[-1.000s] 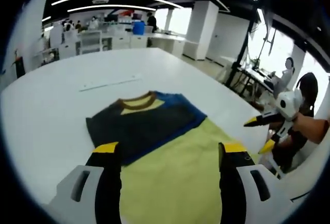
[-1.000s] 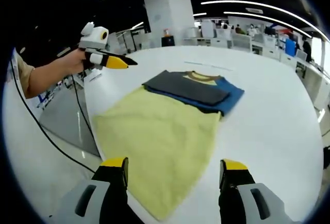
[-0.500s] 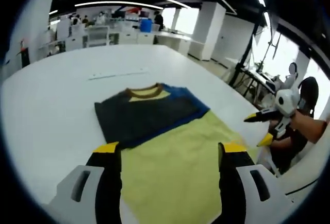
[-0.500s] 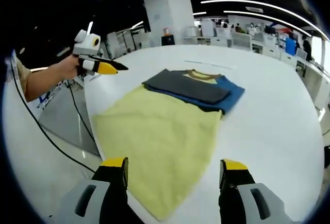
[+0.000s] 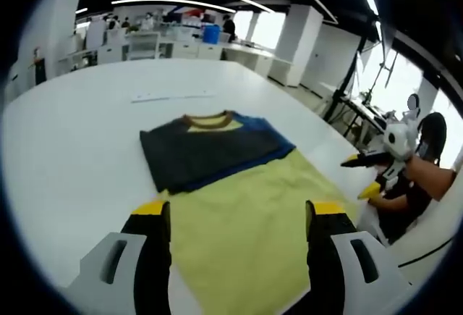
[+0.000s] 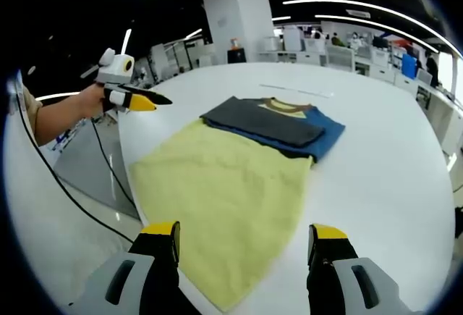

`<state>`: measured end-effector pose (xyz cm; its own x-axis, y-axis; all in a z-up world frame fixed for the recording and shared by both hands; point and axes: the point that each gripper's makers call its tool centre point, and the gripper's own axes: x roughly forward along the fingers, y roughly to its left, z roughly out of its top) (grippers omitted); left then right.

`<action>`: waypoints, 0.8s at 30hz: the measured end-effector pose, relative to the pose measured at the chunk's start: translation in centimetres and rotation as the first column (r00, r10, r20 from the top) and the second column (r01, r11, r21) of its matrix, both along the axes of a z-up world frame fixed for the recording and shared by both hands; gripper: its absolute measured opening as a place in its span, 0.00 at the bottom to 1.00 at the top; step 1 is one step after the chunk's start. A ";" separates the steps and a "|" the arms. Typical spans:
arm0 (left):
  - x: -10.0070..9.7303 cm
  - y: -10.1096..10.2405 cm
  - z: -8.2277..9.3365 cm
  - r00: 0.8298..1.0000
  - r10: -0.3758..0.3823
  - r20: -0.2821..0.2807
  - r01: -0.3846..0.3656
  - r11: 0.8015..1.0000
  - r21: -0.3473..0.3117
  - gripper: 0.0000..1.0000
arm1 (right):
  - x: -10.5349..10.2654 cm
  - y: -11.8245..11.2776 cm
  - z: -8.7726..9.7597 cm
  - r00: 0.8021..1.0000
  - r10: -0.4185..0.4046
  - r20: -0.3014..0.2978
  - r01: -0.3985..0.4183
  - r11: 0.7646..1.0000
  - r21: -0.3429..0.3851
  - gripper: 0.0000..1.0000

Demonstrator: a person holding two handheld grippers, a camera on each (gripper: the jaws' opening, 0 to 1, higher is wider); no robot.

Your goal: Fold the garment on the visible template until the final outline fits inside the template.

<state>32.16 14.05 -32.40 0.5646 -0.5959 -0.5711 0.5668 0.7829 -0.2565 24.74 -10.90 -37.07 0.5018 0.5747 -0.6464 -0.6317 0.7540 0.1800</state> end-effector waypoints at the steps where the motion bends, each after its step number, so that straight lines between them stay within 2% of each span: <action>1: 0.0 0.2 -0.1 1.000 0.004 -0.002 -0.004 1.000 0.003 0.73 | 0.0 0.0 0.0 1.000 -0.001 -0.002 0.001 1.000 -0.001 0.71; 24: -3.0 3.1 -2.2 0.997 0.045 -0.057 -0.043 0.999 0.027 0.72 | 0.1 0.3 -0.4 1.000 0.005 -0.010 -0.005 1.000 -0.004 0.71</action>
